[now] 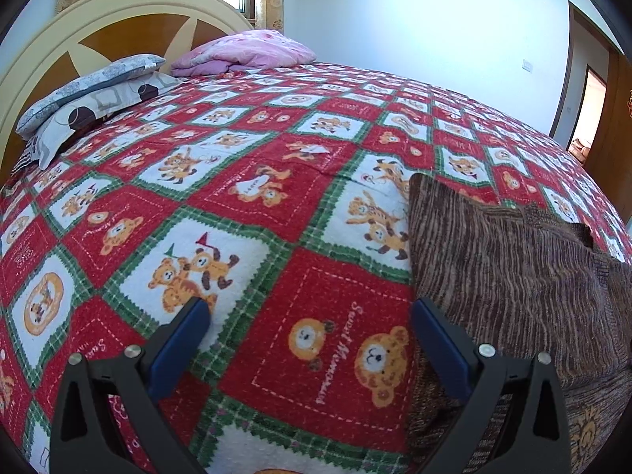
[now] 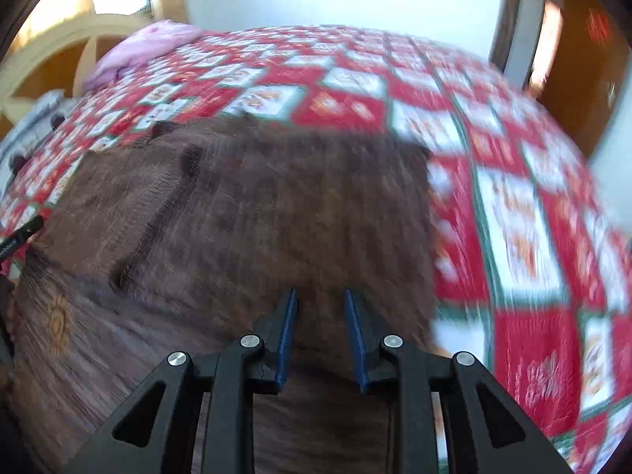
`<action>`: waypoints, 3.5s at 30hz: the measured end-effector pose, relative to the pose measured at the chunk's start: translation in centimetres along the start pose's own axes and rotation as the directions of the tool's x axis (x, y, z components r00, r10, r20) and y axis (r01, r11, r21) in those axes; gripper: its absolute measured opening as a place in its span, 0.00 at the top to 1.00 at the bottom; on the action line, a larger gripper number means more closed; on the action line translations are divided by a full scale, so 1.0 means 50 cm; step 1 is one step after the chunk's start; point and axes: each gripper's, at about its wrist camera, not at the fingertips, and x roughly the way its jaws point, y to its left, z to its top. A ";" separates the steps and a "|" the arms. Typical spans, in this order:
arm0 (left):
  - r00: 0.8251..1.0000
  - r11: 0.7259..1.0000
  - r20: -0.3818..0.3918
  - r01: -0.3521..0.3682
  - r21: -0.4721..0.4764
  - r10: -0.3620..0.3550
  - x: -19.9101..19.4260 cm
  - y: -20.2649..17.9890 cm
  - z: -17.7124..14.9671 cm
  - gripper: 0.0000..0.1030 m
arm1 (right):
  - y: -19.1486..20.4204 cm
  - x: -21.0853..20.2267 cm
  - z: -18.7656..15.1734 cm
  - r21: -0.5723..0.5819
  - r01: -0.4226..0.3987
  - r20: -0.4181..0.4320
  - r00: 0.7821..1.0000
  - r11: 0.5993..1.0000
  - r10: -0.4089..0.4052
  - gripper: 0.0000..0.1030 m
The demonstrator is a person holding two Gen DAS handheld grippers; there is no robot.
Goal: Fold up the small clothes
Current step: 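Fold the held edge inward with the right tool and release, then grasp the sweater hem with both tools side by side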
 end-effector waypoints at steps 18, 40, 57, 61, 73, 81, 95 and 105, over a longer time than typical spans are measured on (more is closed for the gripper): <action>0.994 0.964 -0.031 0.108 0.243 -0.104 -0.135 -0.059 -0.066 0.00 | 0.031 -0.112 -0.083 0.032 0.006 0.092 0.996 0.999 -0.009 0.60; 0.987 0.939 -0.009 0.158 0.305 -0.163 -0.260 -0.029 -0.165 0.00 | 0.102 -0.192 -0.247 0.008 0.001 0.037 0.999 1.000 -0.001 0.51; 0.982 0.908 -0.012 0.177 0.379 -0.187 -0.385 0.042 -0.243 0.00 | 0.167 -0.297 -0.389 -0.031 -0.015 -0.013 1.000 0.999 0.015 0.51; 0.983 0.907 -0.020 0.174 0.384 -0.180 -0.401 0.069 -0.266 0.00 | 0.178 -0.319 -0.419 -0.044 -0.011 -0.007 1.000 0.999 0.011 0.50; 0.936 0.894 -0.227 0.330 0.303 -0.268 -0.420 0.103 -0.378 0.50 | 0.185 -0.338 -0.485 -0.043 -0.002 -0.015 1.000 0.999 0.001 0.50; 0.892 0.880 -0.313 0.407 0.246 -0.325 -0.416 0.092 -0.411 0.59 | 0.188 -0.342 -0.494 -0.051 -0.002 0.013 1.000 0.999 0.003 0.49; 0.886 0.872 -0.305 0.428 0.240 -0.351 -0.413 0.082 -0.411 0.61 | 0.188 -0.329 -0.501 -0.043 -0.002 0.007 1.000 0.999 0.002 0.49; 0.881 0.855 -0.259 0.456 0.247 -0.395 -0.437 0.093 -0.398 0.92 | 0.125 -0.395 -0.501 0.099 -0.016 -0.003 1.000 0.995 0.016 0.49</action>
